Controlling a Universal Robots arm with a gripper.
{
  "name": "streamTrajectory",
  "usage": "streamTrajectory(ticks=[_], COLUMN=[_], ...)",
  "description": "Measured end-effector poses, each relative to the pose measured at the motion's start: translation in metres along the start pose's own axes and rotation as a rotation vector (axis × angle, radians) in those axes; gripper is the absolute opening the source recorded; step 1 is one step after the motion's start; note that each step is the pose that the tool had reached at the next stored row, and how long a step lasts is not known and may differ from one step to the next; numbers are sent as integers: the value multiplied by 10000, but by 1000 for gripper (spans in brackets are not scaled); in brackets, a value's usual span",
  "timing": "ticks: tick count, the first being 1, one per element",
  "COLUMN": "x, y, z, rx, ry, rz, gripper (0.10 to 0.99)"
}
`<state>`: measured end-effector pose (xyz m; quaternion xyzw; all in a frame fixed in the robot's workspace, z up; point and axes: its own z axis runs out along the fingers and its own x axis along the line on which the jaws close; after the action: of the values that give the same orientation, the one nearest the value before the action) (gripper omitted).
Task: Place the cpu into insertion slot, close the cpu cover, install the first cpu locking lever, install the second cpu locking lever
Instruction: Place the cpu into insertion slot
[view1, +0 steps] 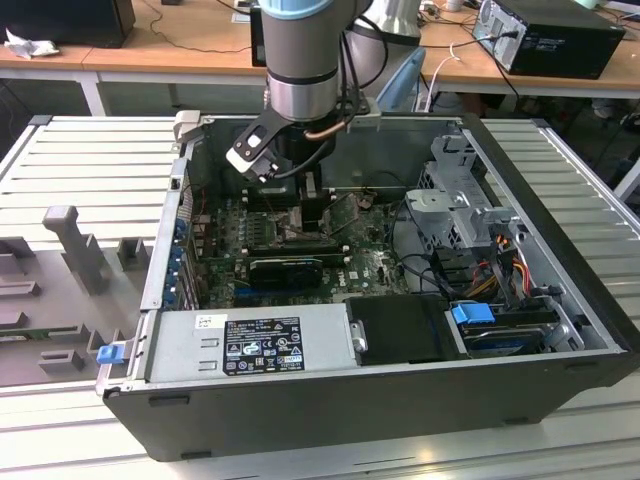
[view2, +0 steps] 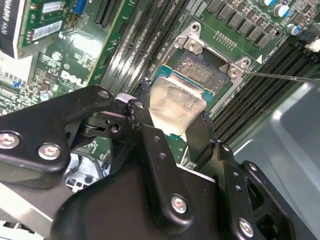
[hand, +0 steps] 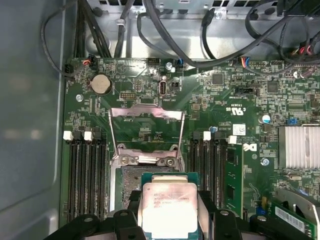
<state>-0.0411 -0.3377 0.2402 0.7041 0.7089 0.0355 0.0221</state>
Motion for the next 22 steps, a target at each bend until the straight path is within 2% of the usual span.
streamTrajectory(ticks=[7,11,22], x=[69,118,119], y=[-44,-54,-57], z=[74,151,190], rx=[1,4,4], ry=[-2,-1,0], rz=[0,1,0], gripper=[529,529,529])
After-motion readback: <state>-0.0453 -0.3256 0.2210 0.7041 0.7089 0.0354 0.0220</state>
